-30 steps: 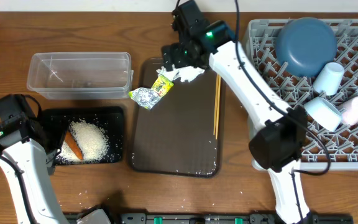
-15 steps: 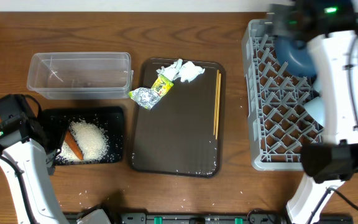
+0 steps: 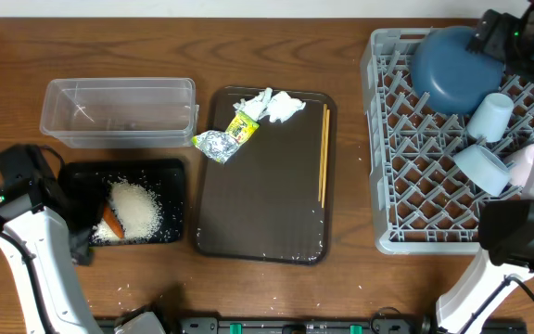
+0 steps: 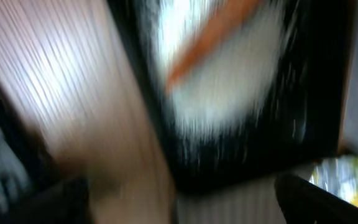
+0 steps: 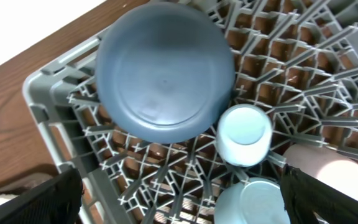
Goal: Sort waste into correct bins and load items into the dishwasher rack
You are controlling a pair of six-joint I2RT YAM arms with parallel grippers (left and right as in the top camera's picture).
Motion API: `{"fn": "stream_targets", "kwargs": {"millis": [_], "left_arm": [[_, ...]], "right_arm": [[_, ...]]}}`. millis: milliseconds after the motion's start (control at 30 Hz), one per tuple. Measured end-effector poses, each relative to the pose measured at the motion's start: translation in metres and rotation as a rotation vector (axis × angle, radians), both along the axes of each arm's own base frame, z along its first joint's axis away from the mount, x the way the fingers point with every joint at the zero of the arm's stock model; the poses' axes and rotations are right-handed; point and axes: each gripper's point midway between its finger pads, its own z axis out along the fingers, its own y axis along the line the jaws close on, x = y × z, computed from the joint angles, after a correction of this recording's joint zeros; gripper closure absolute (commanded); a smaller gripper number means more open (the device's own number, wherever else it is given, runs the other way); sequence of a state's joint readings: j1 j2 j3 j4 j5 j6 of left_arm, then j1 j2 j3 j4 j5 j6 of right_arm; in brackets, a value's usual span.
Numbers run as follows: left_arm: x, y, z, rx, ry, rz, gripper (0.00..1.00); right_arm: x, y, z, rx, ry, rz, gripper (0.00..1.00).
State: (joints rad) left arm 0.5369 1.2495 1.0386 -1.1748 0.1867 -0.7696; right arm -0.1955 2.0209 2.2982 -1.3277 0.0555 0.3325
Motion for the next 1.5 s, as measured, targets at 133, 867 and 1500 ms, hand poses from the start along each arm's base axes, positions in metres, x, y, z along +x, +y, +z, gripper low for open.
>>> {"fn": "stream_targets", "kwargs": {"millis": [133, 867, 1500], "left_arm": [[0.007, -0.032, 0.006, -0.183, -0.056, -0.003, 0.02], [0.073, -0.217, 0.146, -0.227, -0.662, -0.956, 0.03], [0.154, -0.223, 0.032, 0.313, 0.013, -1.103, 0.04]], "right_arm": [[-0.001, -0.004, 0.0, 0.007, -0.001, -0.008, 0.01], [0.0, -0.002, 0.0, 0.015, -0.003, -0.003, 0.01], [0.0, -0.002, 0.0, 0.017, -0.003, -0.002, 0.01]]}}
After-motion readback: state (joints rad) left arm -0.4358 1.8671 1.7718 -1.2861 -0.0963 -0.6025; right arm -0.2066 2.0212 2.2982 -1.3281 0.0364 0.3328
